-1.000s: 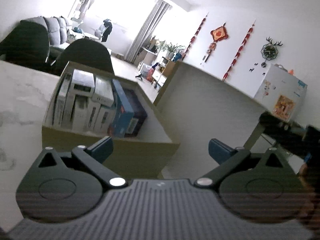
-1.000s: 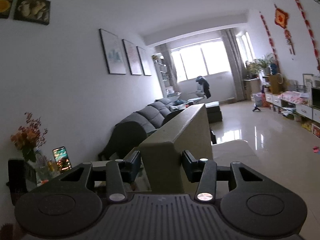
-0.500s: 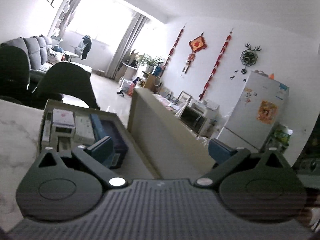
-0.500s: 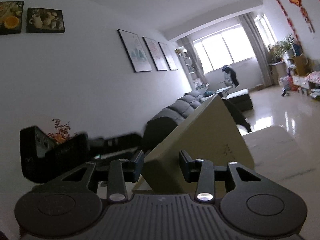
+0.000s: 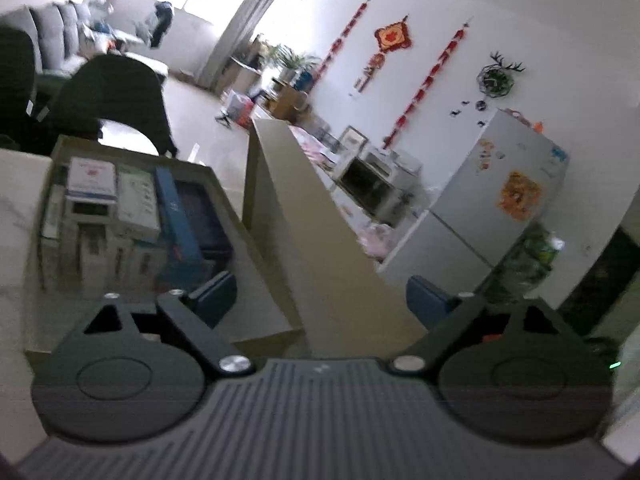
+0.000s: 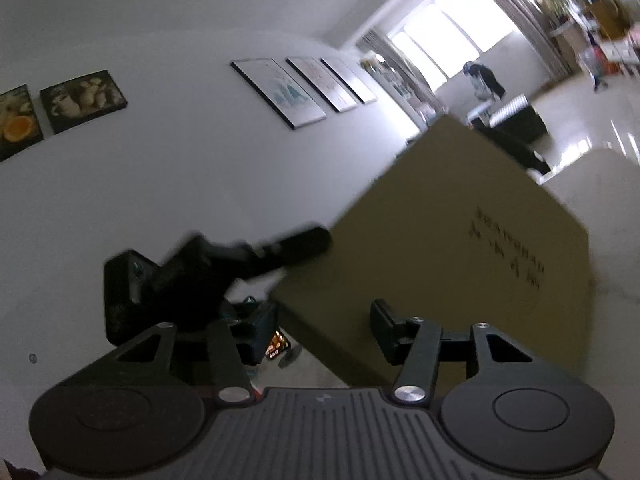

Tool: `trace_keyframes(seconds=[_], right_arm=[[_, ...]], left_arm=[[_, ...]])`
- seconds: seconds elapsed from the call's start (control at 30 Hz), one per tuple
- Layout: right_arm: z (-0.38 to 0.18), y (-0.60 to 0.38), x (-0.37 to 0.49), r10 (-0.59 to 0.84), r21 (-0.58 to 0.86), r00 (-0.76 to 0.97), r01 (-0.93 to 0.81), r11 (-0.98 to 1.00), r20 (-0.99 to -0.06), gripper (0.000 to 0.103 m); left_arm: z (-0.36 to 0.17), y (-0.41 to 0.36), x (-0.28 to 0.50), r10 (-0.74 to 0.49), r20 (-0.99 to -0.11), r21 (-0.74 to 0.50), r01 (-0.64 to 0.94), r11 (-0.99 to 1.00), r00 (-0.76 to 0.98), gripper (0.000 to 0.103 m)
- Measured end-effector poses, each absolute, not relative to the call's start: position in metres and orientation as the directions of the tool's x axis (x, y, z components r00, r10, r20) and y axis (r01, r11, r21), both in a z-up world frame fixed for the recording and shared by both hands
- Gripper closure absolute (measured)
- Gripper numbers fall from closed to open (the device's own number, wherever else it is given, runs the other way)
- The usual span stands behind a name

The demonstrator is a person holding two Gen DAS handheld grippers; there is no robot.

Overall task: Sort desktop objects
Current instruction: 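Grasp the lid's opposite edge with the left gripper while the right gripper holds it, then lower the lid onto the cardboard box with both grippers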

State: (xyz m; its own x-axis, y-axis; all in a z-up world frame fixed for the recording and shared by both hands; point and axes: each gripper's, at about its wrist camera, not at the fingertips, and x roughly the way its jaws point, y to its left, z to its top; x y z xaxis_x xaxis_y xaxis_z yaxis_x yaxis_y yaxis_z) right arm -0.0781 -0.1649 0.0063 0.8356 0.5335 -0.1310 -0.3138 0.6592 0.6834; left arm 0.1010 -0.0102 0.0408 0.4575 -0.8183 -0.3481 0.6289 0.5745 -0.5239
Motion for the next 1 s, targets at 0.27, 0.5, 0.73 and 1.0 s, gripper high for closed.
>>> trace_keyframes(seconds=[0.27,0.5,0.73,1.0], right_arm=[[-0.015,-0.168,-0.065,0.565,0.75,0.815,-0.292,0.593,-0.129,0.047],[-0.036,-0.18,-0.062,0.497,0.774,0.847,-0.184,0.606,-0.187,0.044],[-0.069,-0.206,-0.077,0.288,0.768,0.916,0.032,0.639,-0.278,0.032],[-0.122,-0.234,-0.082,0.193,0.849,0.911,0.24,0.47,-0.364,0.027]], left_arm=[[0.046,-0.024,0.105,-0.774,-0.389,-0.437,0.64,0.633,0.5,0.069],[0.047,-0.03,0.106,-0.725,-0.408,-0.379,0.62,0.687,0.555,0.07],[0.036,-0.012,0.106,-0.752,-0.359,-0.434,0.614,0.659,0.552,0.07],[0.029,0.006,0.105,-0.784,-0.334,-0.488,0.616,0.618,0.523,0.07]])
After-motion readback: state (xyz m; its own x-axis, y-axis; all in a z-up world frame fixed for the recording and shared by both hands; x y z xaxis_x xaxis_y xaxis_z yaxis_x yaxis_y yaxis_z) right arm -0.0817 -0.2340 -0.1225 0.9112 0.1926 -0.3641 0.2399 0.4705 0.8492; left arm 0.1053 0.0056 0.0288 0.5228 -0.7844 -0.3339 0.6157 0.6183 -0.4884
